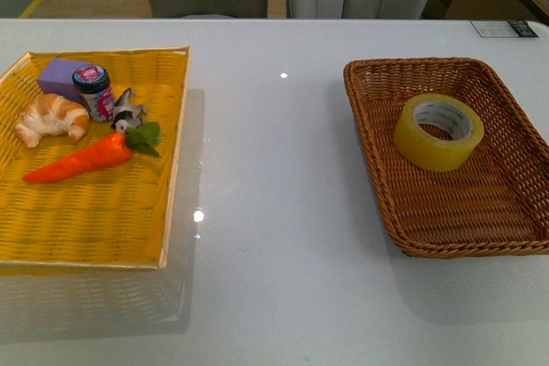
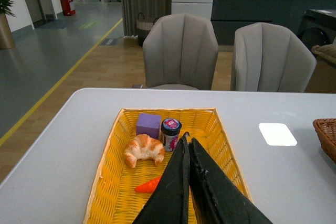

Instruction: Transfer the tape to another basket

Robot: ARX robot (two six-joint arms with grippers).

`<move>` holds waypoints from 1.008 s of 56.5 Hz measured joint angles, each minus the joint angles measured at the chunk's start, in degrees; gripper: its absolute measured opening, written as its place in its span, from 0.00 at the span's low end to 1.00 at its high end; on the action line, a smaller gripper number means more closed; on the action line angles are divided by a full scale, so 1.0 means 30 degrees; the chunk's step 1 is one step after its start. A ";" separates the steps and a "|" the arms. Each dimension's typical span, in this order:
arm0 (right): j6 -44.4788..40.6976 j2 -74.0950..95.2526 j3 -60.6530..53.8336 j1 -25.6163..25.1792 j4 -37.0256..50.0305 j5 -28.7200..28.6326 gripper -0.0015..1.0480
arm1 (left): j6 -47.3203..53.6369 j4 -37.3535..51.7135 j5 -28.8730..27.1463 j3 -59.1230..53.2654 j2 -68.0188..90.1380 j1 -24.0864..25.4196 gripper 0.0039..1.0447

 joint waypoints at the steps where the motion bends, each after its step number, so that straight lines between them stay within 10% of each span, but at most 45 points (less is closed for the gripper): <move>1: 0.0000 -0.0270 0.0000 0.0000 -0.0248 0.0007 0.02 | 0.0000 0.0000 0.0000 0.0000 0.0000 0.0000 0.01; 57: 0.0000 -0.8597 -0.0015 0.0000 -0.8255 0.0007 0.02 | 0.0000 0.0000 0.0000 0.0000 0.0000 0.0000 0.01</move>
